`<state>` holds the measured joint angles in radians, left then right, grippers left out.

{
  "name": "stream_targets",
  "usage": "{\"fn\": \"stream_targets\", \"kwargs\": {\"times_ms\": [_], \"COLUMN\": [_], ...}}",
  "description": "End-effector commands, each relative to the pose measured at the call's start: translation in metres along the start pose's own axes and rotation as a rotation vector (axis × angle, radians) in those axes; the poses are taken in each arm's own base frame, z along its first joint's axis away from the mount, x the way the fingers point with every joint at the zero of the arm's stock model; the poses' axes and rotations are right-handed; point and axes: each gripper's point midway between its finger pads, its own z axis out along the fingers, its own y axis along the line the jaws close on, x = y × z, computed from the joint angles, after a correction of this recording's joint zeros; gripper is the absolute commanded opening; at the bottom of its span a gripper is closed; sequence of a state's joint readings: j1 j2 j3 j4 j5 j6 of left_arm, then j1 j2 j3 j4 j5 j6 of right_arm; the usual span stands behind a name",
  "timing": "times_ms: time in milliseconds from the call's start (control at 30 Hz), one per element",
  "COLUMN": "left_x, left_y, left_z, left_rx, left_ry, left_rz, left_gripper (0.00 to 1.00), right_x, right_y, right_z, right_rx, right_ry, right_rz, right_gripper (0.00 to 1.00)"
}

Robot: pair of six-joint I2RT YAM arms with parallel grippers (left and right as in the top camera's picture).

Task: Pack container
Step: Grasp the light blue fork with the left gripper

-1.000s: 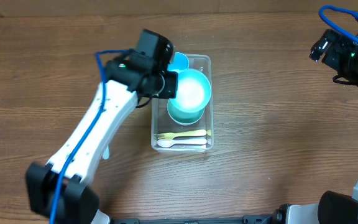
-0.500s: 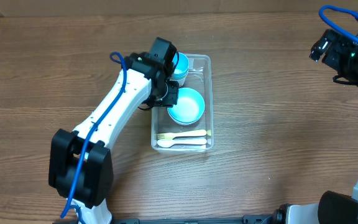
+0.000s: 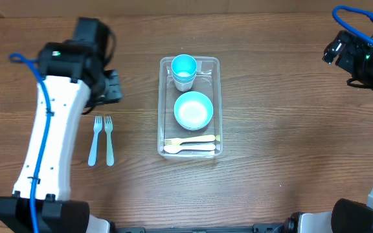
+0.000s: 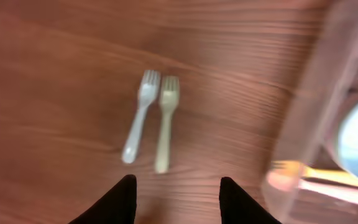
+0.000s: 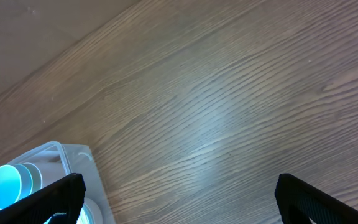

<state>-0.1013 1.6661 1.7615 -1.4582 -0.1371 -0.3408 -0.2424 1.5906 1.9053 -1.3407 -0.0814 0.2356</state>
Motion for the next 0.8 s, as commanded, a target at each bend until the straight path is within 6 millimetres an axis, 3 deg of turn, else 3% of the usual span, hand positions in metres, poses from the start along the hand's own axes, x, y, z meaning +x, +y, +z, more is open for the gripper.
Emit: {"fn": "stream_targets", "kwargs": {"times_ms": [0, 133, 333, 467, 767], "left_x": [0.01, 0.043, 0.08, 0.089, 0.069], "left_y": [0.022, 0.032, 0.058, 0.069, 0.065], "left_z": [0.042, 0.115, 0.172, 0.194, 0.205], "left_rx": [0.014, 0.102, 0.0, -0.065, 0.04], "left_ry": [0.089, 0.196, 0.222, 0.188, 0.107], "left_rz": [-0.052, -0.125, -0.161, -0.152, -0.033], "left_gripper": [0.46, 0.49, 0.51, 0.54, 0.65], "right_x": [-0.001, -0.001, -0.001, -0.001, -0.001], "right_y": [0.001, 0.001, 0.001, 0.001, 0.001], "right_z": [-0.004, -0.004, -0.004, -0.004, -0.004], "right_rx": [-0.005, -0.005, -0.005, -0.005, -0.005], "right_ry": [-0.013, -0.013, -0.013, -0.013, -0.013], "right_rz": [0.004, 0.004, 0.004, 0.004, 0.004], "right_gripper": [1.0, 1.0, 1.0, 1.0, 1.0]}}
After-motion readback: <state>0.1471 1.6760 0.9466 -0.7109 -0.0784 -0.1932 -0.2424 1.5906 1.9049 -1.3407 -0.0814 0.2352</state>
